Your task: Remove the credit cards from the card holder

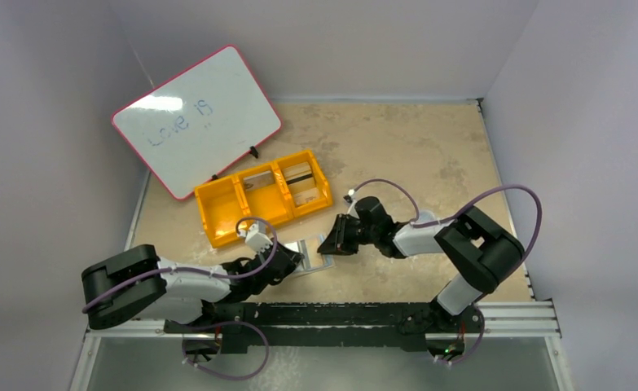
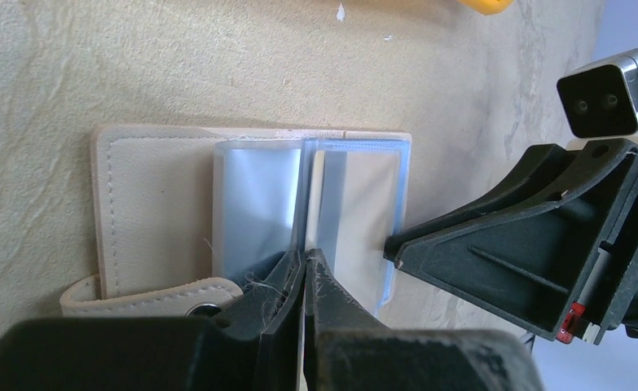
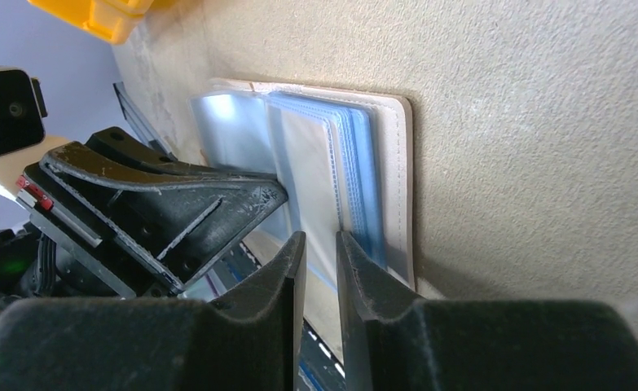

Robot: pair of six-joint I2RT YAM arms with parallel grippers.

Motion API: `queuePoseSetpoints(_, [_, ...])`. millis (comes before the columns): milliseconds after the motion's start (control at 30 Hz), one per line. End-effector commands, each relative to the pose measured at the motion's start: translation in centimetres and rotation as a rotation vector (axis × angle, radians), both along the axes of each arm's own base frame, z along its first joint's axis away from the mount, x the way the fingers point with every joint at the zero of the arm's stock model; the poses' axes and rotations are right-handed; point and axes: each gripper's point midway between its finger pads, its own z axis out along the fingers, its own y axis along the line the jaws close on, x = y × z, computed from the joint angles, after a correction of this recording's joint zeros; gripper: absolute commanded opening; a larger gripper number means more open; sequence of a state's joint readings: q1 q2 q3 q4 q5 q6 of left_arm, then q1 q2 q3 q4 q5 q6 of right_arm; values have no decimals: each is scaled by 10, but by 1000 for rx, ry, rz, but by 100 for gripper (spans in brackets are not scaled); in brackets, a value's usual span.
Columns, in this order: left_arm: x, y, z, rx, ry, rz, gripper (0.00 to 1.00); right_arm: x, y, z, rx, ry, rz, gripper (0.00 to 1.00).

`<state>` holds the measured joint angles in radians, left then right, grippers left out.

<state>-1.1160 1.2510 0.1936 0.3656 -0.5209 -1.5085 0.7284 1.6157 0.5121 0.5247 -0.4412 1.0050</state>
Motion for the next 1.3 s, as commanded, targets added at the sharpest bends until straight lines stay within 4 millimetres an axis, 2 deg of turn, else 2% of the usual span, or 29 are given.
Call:
queuePoseSetpoints(0, [-14,11,-26,77,53,-40,0,-2,3,-12,-29,6,39,24])
queuePoseSetpoints(67, [-13,7,-25,88,52,-52,2,-3,8,-8,1,14,50,24])
queuePoseSetpoints(200, [-13,11,-28,139,70,-45,19,-4,6,-8,-14,29,44,24])
queuePoseSetpoints(267, [-14,15,-31,176,86,-35,20,-3,10,-2,12,11,57,23])
queuePoseSetpoints(333, [-15,17,-33,198,100,-27,18,0,17,12,63,-20,71,22])
queuePoseSetpoints(433, [-16,21,-38,213,116,-16,6,2,25,32,122,-57,101,20])
queuePoseSetpoints(533, [-17,22,-41,213,126,-8,1,4,32,49,173,-92,121,21])
queuePoseSetpoints(700, [-17,21,-42,209,127,-10,2,3,34,64,212,-113,128,20])
queuePoseSetpoints(767, [-16,20,-39,202,116,-13,11,2,30,60,184,-96,117,19])
queuePoseSetpoints(833, [-16,23,-37,204,109,-3,11,8,22,53,101,-115,86,19])
queuePoseSetpoints(933, [-14,24,-31,189,89,3,20,25,-4,40,-82,-156,-29,21])
queuePoseSetpoints(1033, [-12,22,-22,181,61,-4,24,30,-21,37,-168,-179,-79,24])
queuePoseSetpoints(1133, [-8,24,-12,227,45,0,27,22,-26,30,-195,-167,-42,26])
queuePoseSetpoints(1267, [-2,19,2,260,19,-11,30,16,-20,29,-163,-173,2,27])
